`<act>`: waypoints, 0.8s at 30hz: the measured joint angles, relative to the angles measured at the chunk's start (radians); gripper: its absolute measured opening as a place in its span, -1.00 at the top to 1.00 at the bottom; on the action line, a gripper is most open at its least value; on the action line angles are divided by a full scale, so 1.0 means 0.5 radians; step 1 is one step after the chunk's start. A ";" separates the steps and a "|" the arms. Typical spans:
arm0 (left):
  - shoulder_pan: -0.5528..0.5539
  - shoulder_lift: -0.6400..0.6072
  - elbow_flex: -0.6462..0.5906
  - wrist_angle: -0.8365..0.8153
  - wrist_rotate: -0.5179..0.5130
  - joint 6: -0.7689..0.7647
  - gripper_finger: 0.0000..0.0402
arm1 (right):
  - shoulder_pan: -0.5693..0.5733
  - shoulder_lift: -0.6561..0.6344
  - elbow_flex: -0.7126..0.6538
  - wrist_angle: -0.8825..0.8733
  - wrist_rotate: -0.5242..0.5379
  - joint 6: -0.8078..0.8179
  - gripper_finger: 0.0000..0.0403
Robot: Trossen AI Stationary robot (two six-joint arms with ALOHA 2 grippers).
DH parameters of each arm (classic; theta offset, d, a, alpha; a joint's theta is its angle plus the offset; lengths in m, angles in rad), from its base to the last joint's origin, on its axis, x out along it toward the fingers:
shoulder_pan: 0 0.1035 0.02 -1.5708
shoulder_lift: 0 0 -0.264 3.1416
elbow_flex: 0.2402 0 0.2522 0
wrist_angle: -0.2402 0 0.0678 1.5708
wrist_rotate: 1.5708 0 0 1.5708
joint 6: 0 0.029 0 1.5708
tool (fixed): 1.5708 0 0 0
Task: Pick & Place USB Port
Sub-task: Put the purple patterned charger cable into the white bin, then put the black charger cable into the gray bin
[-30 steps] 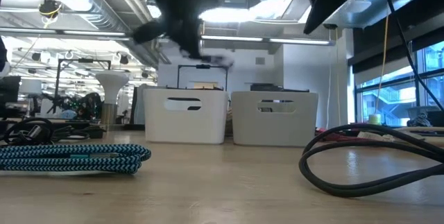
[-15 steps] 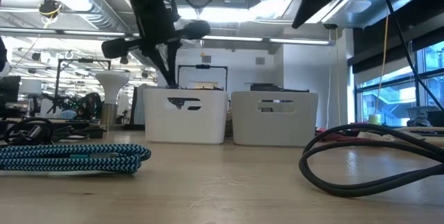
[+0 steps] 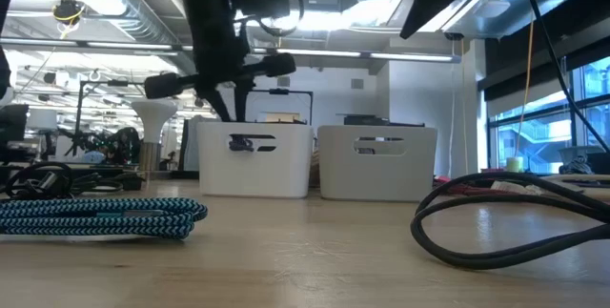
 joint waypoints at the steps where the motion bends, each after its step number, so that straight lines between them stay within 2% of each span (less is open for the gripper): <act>1: 0.000 0.006 0.000 0.009 -0.003 0.000 0.86 | 0.000 0.000 0.000 -0.001 -0.001 0.000 0.19; 14: 0.000 0.015 0.000 0.060 -0.030 -0.249 0.53 | 0.000 0.000 0.000 -0.001 -0.001 0.003 0.19; 19: -0.022 -0.028 0.000 -0.001 -0.389 -0.358 0.42 | 0.000 0.000 0.000 -0.018 -0.001 0.009 0.19; 21: -0.043 -0.090 0.017 -0.098 -0.402 -0.533 0.41 | 0.002 0.000 0.000 -0.050 -0.001 0.031 0.19; 24: -0.085 -0.222 0.035 -0.195 -0.251 -0.999 0.42 | 0.002 0.000 0.000 -0.139 -0.002 0.094 0.19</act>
